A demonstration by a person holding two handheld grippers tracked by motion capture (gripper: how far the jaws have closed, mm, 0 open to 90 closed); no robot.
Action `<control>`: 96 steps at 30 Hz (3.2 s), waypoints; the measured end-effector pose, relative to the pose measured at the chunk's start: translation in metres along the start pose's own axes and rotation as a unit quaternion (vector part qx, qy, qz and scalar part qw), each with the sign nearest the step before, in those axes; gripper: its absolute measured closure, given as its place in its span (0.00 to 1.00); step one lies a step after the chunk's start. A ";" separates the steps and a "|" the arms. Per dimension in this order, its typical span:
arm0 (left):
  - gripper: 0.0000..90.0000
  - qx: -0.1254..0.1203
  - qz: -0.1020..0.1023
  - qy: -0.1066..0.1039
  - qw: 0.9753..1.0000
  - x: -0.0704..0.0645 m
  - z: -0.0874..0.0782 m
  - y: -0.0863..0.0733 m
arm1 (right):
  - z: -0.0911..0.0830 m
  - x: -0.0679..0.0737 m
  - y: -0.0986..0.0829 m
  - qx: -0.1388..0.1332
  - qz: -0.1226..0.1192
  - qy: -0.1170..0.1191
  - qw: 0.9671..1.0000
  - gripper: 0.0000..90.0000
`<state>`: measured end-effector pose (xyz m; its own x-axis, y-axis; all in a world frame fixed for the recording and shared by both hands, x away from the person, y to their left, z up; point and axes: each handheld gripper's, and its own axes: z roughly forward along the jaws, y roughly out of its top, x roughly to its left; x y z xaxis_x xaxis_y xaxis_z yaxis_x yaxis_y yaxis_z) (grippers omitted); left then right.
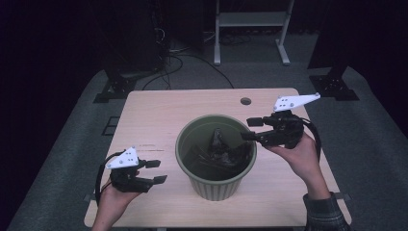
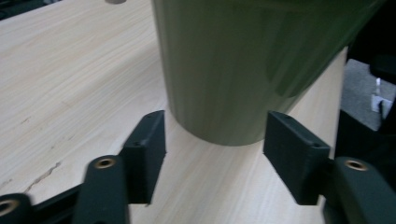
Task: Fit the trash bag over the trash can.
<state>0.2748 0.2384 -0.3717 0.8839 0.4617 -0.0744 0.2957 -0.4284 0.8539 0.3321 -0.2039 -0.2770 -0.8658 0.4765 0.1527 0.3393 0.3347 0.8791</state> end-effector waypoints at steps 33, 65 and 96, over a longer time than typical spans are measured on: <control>0.65 -0.010 0.076 -0.121 0.990 -0.009 0.021 0.116 | 0.009 0.004 0.002 0.007 -0.007 0.012 1.000 0.47; 1.00 -0.001 0.055 -0.090 0.994 0.027 0.072 0.146 | 0.016 0.021 0.012 -0.011 -0.020 0.057 0.998 0.49; 1.00 -0.034 0.034 -0.051 0.998 0.043 0.035 0.134 | 0.031 0.037 0.014 0.030 -0.067 0.097 0.993 1.00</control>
<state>0.3651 0.1741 -0.2783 0.9342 0.3508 -0.0640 0.2115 -0.4005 0.8916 0.3161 -0.1568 -0.2732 -0.9570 0.2613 0.1261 0.2333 0.4346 0.8699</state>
